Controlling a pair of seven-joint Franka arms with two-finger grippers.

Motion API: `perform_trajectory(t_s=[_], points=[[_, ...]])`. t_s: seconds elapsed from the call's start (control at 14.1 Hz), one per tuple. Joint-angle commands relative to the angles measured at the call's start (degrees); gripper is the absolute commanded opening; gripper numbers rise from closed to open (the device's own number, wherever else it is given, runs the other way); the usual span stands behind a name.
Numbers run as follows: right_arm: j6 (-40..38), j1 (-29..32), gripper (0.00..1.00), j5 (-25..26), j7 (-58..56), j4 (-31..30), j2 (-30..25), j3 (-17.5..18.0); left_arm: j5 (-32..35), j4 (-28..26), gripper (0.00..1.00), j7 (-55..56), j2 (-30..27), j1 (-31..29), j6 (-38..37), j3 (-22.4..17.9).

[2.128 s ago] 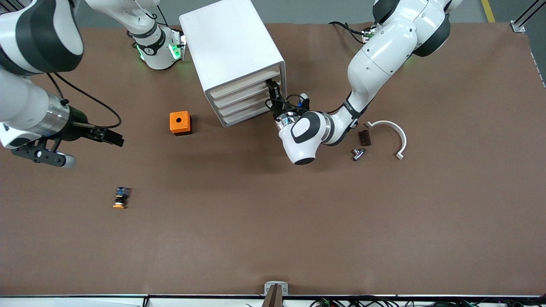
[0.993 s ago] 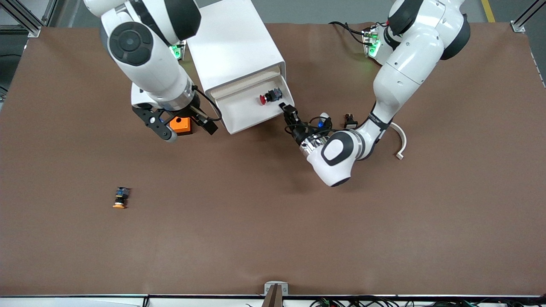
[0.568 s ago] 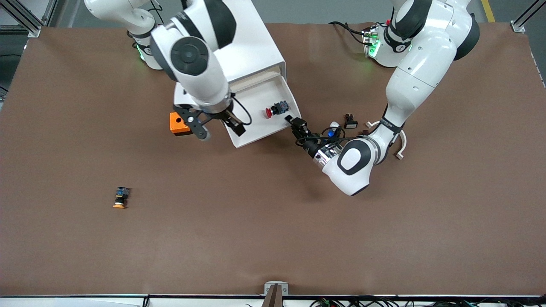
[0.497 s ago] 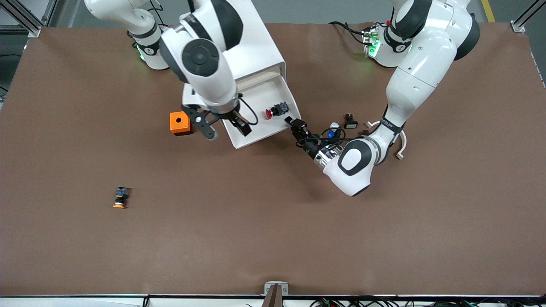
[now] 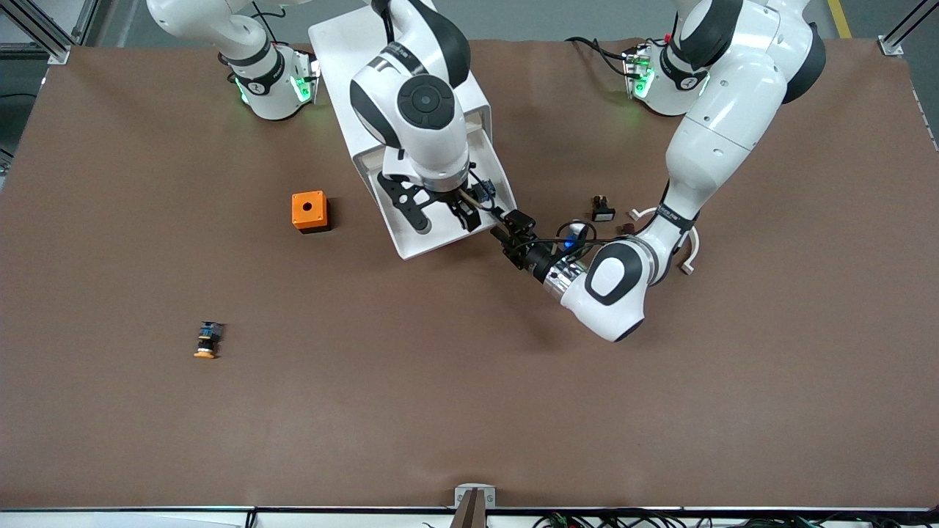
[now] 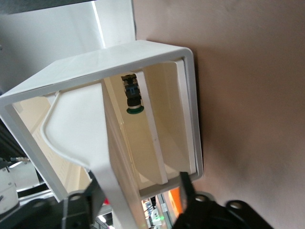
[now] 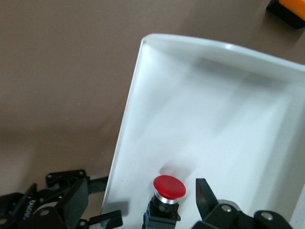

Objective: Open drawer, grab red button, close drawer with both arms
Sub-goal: 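Grasp the red button with the right gripper while the left gripper releases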

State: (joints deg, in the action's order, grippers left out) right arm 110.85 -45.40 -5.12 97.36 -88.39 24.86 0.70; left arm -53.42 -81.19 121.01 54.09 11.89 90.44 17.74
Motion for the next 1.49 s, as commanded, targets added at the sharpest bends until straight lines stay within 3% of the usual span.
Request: perform_trajectory(t_s=[0.0,0.43,0.78,0.99,1.21,1.42], points=[[0.68,-2.31,1.00,0.90,3.53,-0.12,0.10,-0.70,-0.28,2.44,1.00,-1.92,-0.12,0.42,0.00,-0.43],[7.44,-6.19,1.00,3.45,11.18,-4.86,0.62,-0.70,-0.19,6.04,1.00,-11.56,-0.04,-1.95,-3.07,-0.34],[8.86,-7.94,0.98,3.54,14.70,-4.87,2.12,-0.70,1.56,8.76,1.00,-35.98,-0.65,-3.19,-4.83,-1.82],[8.86,-8.39,0.94,3.45,14.79,-4.87,2.21,-0.70,6.73,10.35,1.00,-51.61,-1.44,-3.36,-4.83,-2.45],[8.86,-8.39,0.76,3.37,14.79,-4.78,2.47,-0.61,13.32,10.44,1.00,-67.00,-5.56,-3.45,-4.39,-3.24],[8.77,-8.74,0.63,3.28,14.79,-4.78,2.82,-0.61,21.93,10.27,1.00,-72.49,-9.87,-3.28,-0.29,-3.07]])
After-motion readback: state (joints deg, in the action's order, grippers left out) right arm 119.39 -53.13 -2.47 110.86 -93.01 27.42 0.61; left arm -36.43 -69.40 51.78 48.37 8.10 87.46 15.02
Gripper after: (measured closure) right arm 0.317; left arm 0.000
